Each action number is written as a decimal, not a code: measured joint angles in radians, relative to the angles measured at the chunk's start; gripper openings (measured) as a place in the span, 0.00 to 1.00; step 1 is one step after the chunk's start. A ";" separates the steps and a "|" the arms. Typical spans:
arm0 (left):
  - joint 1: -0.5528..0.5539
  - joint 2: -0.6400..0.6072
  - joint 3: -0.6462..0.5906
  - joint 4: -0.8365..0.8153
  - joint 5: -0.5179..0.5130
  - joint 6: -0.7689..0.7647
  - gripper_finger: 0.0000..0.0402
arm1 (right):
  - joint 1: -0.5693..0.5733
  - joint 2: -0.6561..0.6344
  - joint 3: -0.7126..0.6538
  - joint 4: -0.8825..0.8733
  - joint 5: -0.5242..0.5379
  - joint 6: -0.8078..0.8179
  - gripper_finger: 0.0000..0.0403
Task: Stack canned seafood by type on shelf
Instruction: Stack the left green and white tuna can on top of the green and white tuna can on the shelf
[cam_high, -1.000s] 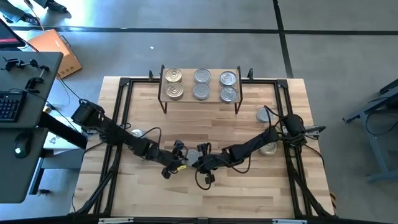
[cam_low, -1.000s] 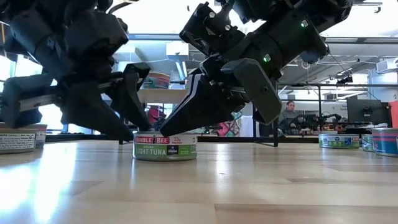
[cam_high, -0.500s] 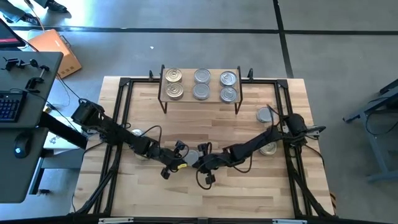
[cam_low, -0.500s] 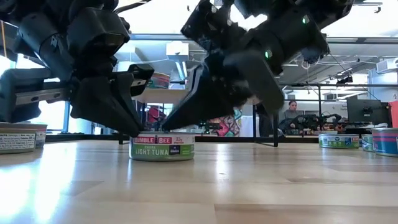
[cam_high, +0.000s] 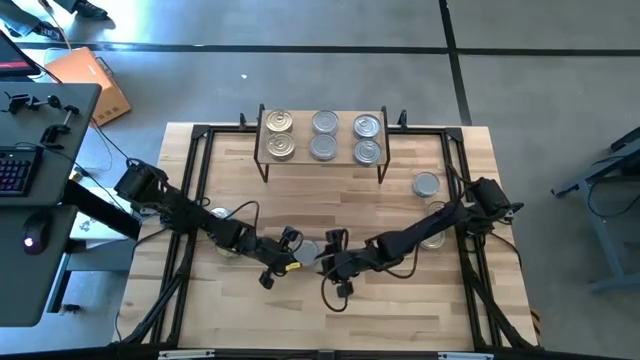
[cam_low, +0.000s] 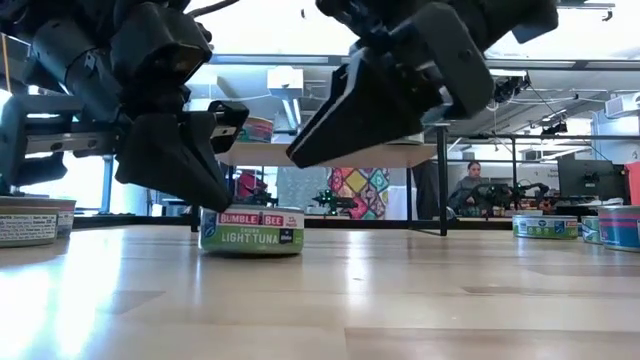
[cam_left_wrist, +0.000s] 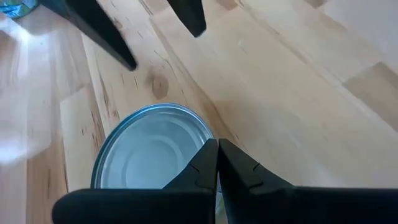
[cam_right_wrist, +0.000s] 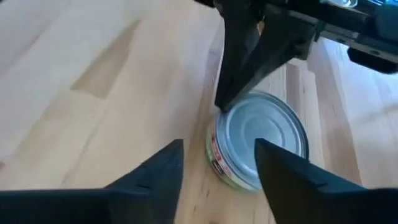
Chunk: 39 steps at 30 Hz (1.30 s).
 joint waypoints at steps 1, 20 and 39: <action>0.000 0.000 0.000 -0.001 -0.001 0.000 0.00 | 0.001 0.000 0.000 -0.010 0.005 0.000 0.49; 0.009 -0.034 0.012 0.022 -0.041 -0.023 0.00 | 0.005 0.072 0.000 0.011 0.103 -0.187 0.63; 0.028 -0.034 0.013 0.049 -0.054 -0.042 0.00 | 0.011 0.155 0.000 0.141 0.314 -0.339 0.63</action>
